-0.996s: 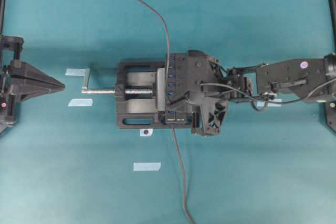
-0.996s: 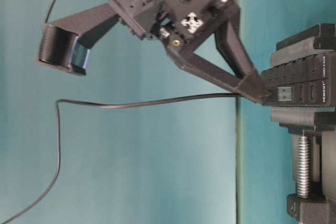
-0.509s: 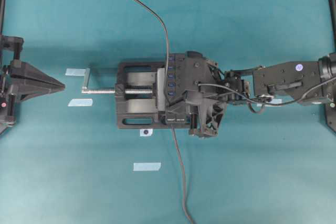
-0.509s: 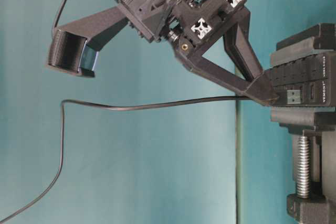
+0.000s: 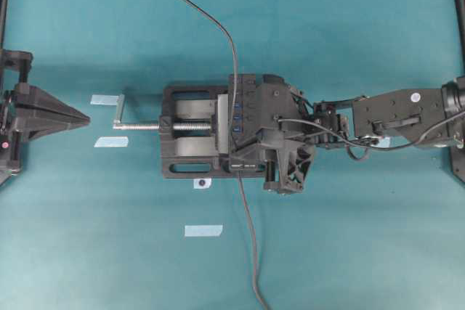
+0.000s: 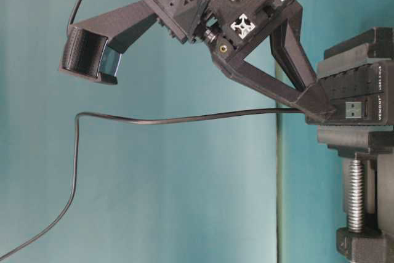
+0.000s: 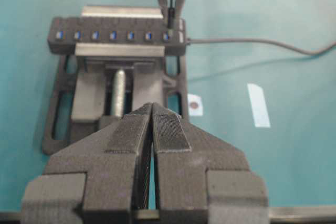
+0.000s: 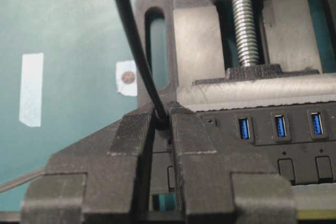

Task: Insert the USB into the front port of the fixed hub.
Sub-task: 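Push the USB plug into the front port with the right gripper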

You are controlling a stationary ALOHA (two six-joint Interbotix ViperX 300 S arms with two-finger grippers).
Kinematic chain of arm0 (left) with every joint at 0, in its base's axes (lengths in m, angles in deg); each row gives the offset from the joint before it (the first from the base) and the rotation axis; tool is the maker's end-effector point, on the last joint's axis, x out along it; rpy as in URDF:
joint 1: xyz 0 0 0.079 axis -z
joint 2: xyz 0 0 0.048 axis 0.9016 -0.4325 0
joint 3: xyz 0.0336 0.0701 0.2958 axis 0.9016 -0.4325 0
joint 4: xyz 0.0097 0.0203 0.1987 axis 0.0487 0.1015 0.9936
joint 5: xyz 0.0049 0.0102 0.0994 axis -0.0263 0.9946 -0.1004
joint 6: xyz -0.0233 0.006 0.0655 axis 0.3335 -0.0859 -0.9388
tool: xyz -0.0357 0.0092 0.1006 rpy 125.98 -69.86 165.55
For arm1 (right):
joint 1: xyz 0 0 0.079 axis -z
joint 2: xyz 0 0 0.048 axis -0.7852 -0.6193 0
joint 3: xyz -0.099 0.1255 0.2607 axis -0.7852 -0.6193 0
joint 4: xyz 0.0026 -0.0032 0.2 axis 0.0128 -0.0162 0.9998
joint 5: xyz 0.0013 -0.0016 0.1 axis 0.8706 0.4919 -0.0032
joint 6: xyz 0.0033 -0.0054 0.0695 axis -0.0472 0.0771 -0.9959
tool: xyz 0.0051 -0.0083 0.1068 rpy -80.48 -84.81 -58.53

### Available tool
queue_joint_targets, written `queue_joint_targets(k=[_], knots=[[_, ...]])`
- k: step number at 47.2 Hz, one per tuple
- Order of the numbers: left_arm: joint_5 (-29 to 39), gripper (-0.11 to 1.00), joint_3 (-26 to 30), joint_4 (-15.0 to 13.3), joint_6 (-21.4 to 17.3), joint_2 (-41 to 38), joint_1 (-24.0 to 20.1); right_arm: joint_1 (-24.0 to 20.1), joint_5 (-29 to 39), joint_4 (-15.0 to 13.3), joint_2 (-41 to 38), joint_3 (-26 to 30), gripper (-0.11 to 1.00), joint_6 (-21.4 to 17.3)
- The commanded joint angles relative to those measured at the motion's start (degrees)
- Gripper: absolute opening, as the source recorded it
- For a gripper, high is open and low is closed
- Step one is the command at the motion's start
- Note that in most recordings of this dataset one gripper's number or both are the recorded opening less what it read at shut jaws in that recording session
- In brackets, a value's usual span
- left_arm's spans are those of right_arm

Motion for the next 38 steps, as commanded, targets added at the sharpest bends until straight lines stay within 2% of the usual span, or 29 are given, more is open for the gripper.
queue_joint_targets(k=[1,38], knots=[[-0.44,0.00,0.70,0.09,0.18,-0.26,0.09,-0.26,-0.53,-0.09,0.88,0.35,0.06,-0.62],[-0.44,0.00,0.62,0.09,0.18,-0.26,0.09,-0.18,-0.53,-0.09,-0.44,0.35,0.06,-0.70]])
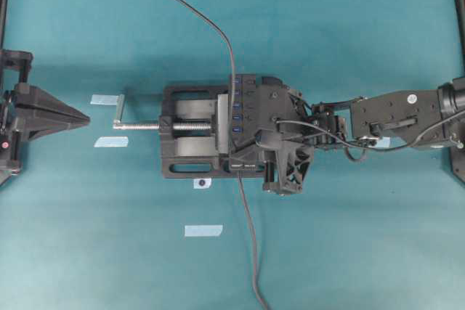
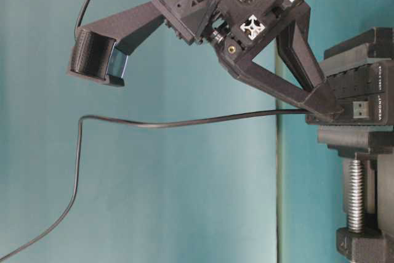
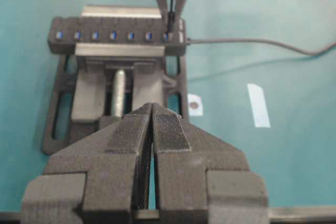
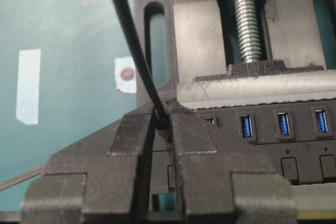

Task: Insert the USB into the front port of the fixed hub.
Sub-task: 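Push the USB plug into the front port with the right gripper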

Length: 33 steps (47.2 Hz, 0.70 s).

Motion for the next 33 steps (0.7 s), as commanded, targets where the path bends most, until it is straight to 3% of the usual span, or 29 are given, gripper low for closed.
queue_joint_targets(k=[1,33], knots=[[-0.44,0.00,0.62,0.09,0.18,-0.26,0.09,-0.18,-0.26,-0.09,0.53,0.44,0.06,-0.70],[-0.53,0.00,0.35,0.09,0.18,-0.26,0.09,0.79,0.35,-0.18,1.32,0.35,0.06,-0.44]])
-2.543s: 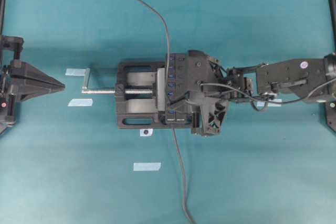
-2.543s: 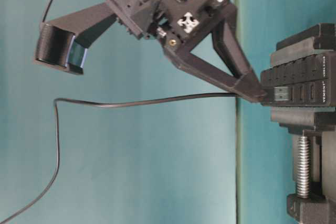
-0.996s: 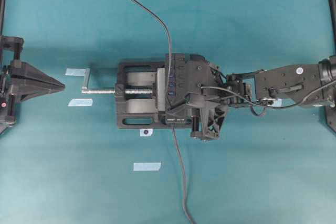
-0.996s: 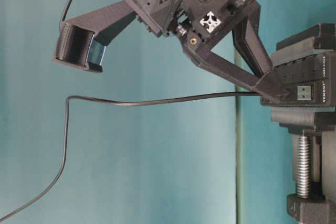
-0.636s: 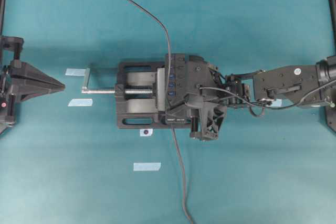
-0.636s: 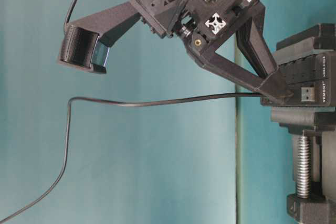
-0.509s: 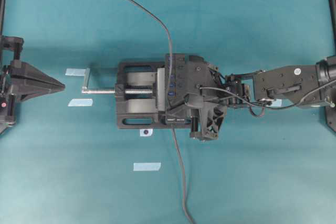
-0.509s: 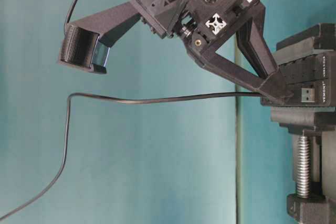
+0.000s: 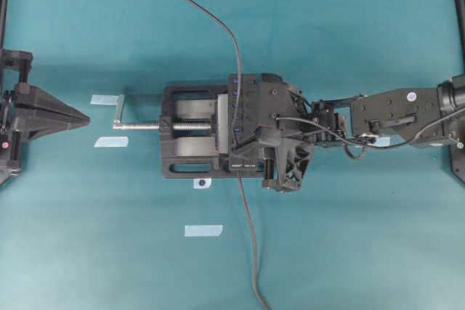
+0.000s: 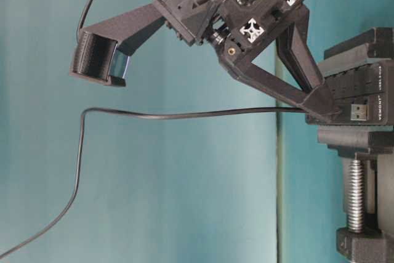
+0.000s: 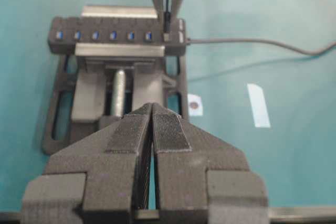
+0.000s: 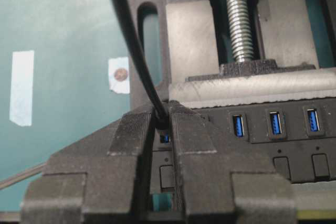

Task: Insert the USB into the front port of the fixed hub.
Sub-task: 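Push the USB plug into the front port with the right gripper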

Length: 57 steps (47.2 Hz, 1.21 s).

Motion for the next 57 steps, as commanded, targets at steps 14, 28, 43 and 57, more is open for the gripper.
queue_joint_targets(k=[14,28,43,57], knots=[[-0.79,0.00,0.44,0.09,0.18,-0.26,0.09,0.18,2.64,0.00,1.93,0.79,0.06,-0.35],[-1.05,0.00,0.26,0.09,0.18,-0.26,0.09,0.18,3.60,0.00,2.29,0.88,0.06,-0.35],[-1.05,0.00,0.18,0.09,0.18,-0.26,0.09,0.18,2.64,0.00,0.97,2.02,0.06,-0.35],[-1.23,0.00,0.09,0.09,0.26,-0.26,0.09,-0.18,2.37,-0.09,-0.35,3.34,0.06,-0.44]])
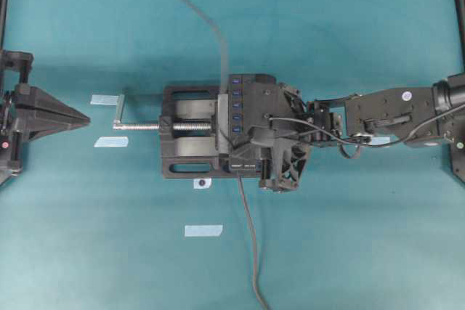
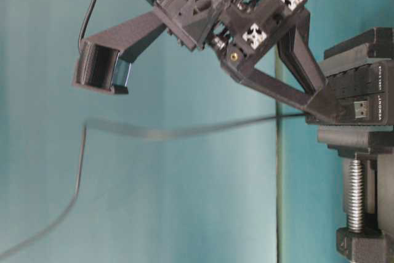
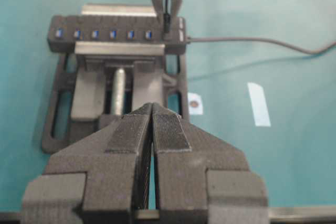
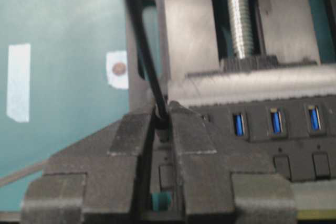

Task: Insert the USB into the front port of the fixed hub.
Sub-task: 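Push the USB plug into the front port with the right gripper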

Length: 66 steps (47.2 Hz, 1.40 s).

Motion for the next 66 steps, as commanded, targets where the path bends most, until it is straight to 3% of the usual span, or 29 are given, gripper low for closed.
queue_joint_targets(k=[1,66], knots=[[-0.70,0.00,0.53,0.09,0.09,-0.26,0.09,-0.26,-0.18,0.00,0.62,1.32,0.06,-0.53],[-1.05,0.00,0.44,0.09,1.41,-0.18,0.09,-1.76,2.72,0.00,0.44,-0.97,0.06,-2.37]])
